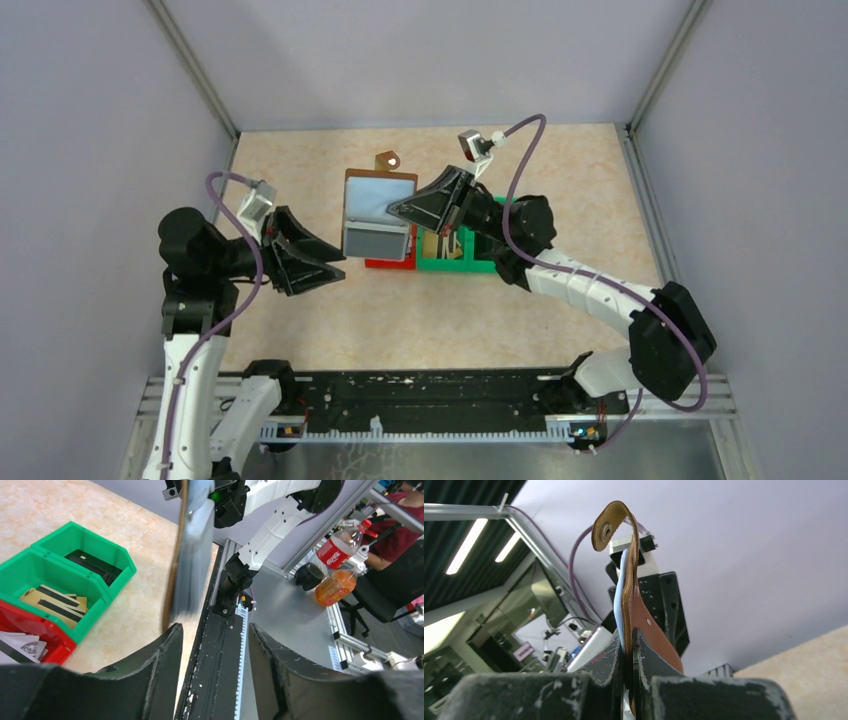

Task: Take the credit cards out of the card holder
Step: Remove the credit card from the card holder.

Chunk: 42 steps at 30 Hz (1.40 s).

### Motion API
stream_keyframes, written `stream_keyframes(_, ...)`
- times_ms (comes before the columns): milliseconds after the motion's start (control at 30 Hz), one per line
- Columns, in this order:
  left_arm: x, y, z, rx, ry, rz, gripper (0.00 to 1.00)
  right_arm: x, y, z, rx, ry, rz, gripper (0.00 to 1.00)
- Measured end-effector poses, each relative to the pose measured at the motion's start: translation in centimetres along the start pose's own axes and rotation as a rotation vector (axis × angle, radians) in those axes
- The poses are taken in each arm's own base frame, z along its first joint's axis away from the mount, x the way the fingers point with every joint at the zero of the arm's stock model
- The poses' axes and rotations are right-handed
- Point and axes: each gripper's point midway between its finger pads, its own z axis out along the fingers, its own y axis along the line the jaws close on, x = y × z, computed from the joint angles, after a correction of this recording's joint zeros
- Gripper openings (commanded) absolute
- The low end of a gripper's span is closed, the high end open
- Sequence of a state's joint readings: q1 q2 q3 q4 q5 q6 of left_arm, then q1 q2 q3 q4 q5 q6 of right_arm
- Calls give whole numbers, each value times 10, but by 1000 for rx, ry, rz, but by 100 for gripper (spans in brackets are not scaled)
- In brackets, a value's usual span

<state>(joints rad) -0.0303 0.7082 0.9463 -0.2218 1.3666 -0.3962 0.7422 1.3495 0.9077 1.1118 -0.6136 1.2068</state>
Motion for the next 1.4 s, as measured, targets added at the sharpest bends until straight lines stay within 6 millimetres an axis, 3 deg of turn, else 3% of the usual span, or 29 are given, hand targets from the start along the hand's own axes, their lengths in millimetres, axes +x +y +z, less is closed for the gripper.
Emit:
stream_keyframes(167, 0, -3, 0, 17, 5, 12, 34, 4, 14, 10, -69, -41, 60, 0)
stream_keyframes(533, 1, -6, -1, 36, 12, 16, 25, 3, 16, 12, -74, -76, 94, 0)
stream_keyframes(1067, -6, -4, 0, 13, -8, 25, 19, 12, 7, 11, -41, -68, 108, 0)
stream_keyframes(1400, 3, -4, -1, 5, -5, 83, 24, 17, 5, 11, -31, -52, 121, 0)
